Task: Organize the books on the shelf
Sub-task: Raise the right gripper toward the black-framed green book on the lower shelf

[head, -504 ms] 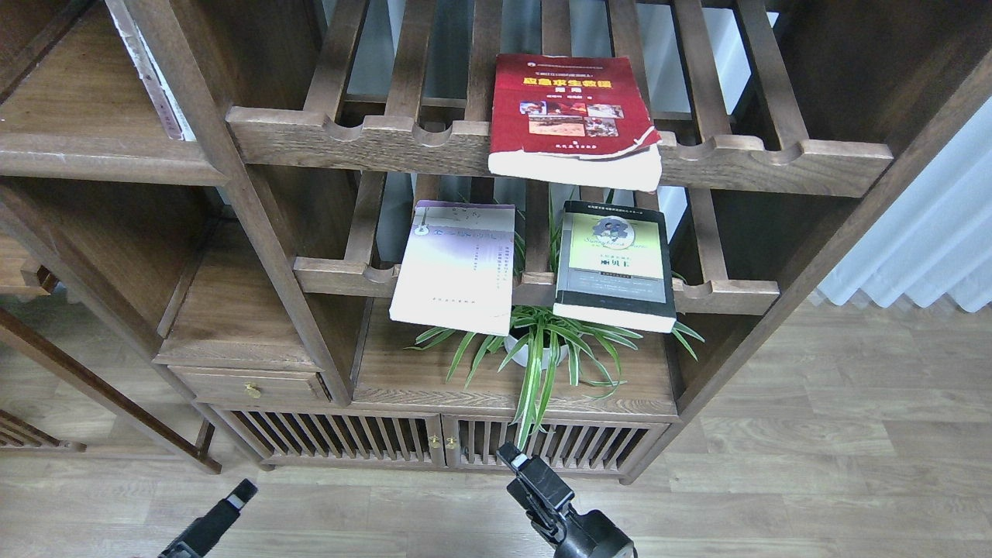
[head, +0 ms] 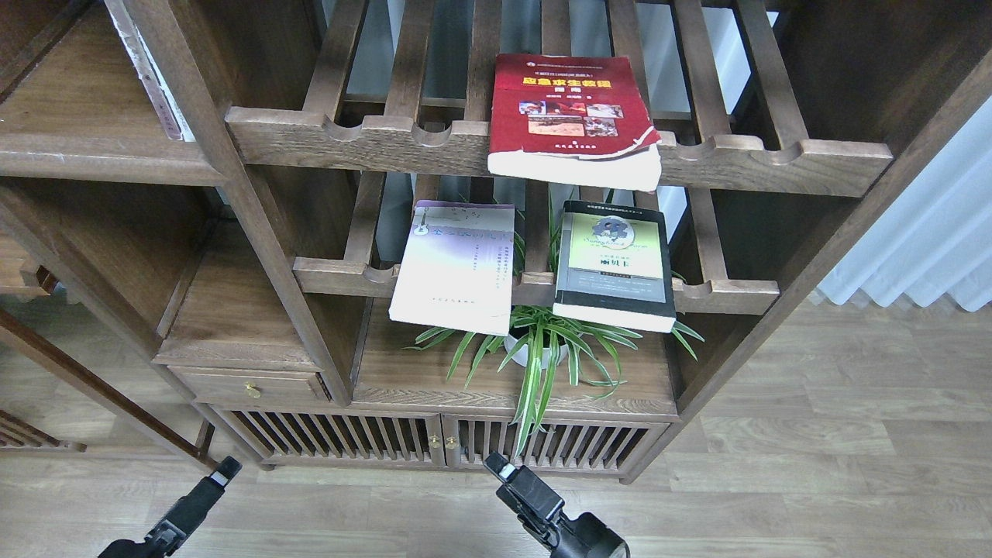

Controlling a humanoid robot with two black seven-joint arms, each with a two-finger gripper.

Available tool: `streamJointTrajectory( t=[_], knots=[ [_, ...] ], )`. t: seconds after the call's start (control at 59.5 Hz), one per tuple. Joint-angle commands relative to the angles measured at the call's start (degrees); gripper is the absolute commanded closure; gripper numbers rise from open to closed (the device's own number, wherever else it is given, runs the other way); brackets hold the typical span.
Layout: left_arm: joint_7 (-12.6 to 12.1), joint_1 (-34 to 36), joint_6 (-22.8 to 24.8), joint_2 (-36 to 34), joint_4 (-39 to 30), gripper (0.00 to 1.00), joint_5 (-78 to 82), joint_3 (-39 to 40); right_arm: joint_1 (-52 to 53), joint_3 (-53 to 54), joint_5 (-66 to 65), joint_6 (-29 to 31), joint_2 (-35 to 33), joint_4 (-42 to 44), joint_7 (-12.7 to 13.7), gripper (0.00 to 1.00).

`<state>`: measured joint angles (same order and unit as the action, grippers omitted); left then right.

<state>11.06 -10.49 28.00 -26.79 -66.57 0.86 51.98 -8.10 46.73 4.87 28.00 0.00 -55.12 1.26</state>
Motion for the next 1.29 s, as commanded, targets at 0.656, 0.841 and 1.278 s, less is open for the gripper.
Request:
streamJointTrajectory(
  t=[0.656,0.841,1.278],
  knots=[
    [0.7,0.8,0.0,3.7,2.2,0.0,-0.5,1.3,1.4,-0.7,0.1,0.0,0.0,7.9,0.1,0.0],
    [0.0,0.5,0.0,2.7,2.3,0.0,-0.4,1.3,2.2,0.0,0.1,0.0,0.0,7.7,0.0,0.0],
    [0.1,2.5,0.0,1.0,8.0,0.0,-1.2,5.6,2.2,6.5,5.9,0.0,0.0,-4.1,-2.2,0.0]
  ],
)
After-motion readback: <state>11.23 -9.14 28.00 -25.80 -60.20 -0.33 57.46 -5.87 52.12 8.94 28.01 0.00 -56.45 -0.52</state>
